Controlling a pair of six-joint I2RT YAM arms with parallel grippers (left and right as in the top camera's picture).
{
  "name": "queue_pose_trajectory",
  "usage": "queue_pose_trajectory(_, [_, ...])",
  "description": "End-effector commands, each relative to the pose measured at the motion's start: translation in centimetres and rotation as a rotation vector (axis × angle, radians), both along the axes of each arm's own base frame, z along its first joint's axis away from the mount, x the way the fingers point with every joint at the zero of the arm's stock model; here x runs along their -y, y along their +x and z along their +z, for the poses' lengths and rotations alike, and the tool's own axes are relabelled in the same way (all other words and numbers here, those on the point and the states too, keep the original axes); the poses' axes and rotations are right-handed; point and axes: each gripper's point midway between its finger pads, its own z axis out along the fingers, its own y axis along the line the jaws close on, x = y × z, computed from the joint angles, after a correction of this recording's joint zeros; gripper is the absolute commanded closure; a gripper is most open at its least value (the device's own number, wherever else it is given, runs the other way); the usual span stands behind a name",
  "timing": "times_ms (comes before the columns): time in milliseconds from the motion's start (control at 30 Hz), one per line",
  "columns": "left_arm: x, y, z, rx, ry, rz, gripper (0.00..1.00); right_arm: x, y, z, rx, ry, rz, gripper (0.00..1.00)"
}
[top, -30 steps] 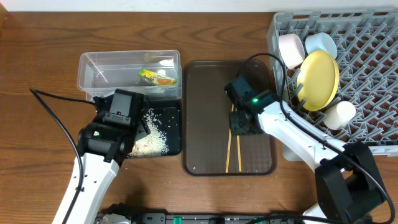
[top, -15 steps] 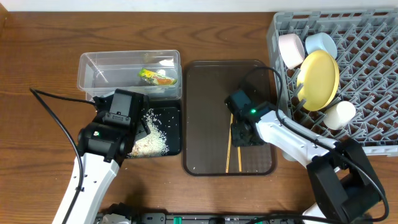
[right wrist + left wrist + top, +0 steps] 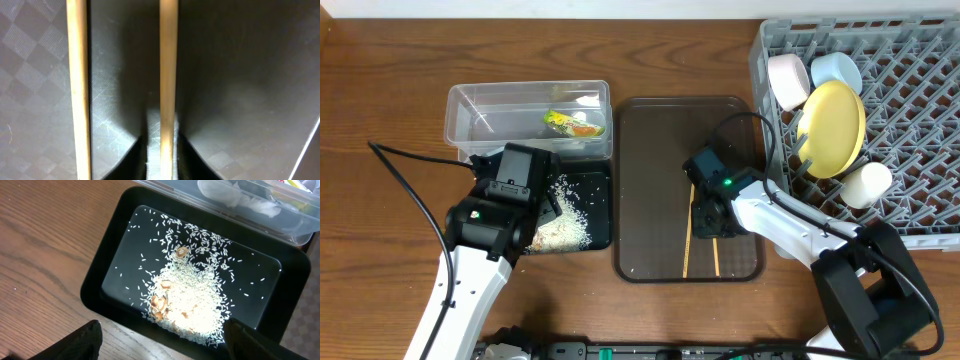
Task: Sort waste into correct bins and load items into the dishwasher rack
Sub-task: 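Carry the chopsticks with the right gripper and insert them into the rack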
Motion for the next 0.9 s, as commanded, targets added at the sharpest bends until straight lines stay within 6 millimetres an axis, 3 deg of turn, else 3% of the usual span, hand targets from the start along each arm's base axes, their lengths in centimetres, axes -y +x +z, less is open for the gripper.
queue_pose_trajectory(0, [-0.2,0.3,0.6,0.019,0.001,0.017,0.20,0.0,-0.7,-0.5,-0.026,-0.002,-0.025,0.91])
queue_pose_trajectory(67, [-0.2,0.3,0.6,0.019,0.000,0.017,0.20,-0.1,-0.5,-0.4,-0.020,0.003,-0.030,0.99])
queue_pose_trajectory(233, [-0.2,0.3,0.6,0.019,0.001,0.017,0.20,0.3,1.2,1.9,0.021,0.015,-0.016,0.99])
queue_pose_trajectory(367, [-0.2,0.3,0.6,0.019,0.000,0.017,0.20,1.6,3.7,6.1,0.089,0.016,0.039,0.99])
queue_pose_trajectory(533, [-0.2,0.3,0.6,0.019,0.000,0.017,0.20,5.9,7.1,12.6,0.172,-0.008,0.090,0.99])
queue_pose_trajectory(600, [-0.2,0.3,0.6,0.019,0.000,0.017,0.20,7.6,8.0,14.0,0.185,-0.019,0.099,0.99])
queue_pose_trajectory(700, [-0.2,0.3,0.6,0.019,0.000,0.017,0.20,10.3,8.4,14.4,0.179,-0.044,0.123,0.99])
queue_pose_trajectory(867, [-0.2,0.3,0.6,0.019,0.000,0.017,0.20,13.5,8.0,13.0,0.119,-0.068,0.114,0.99])
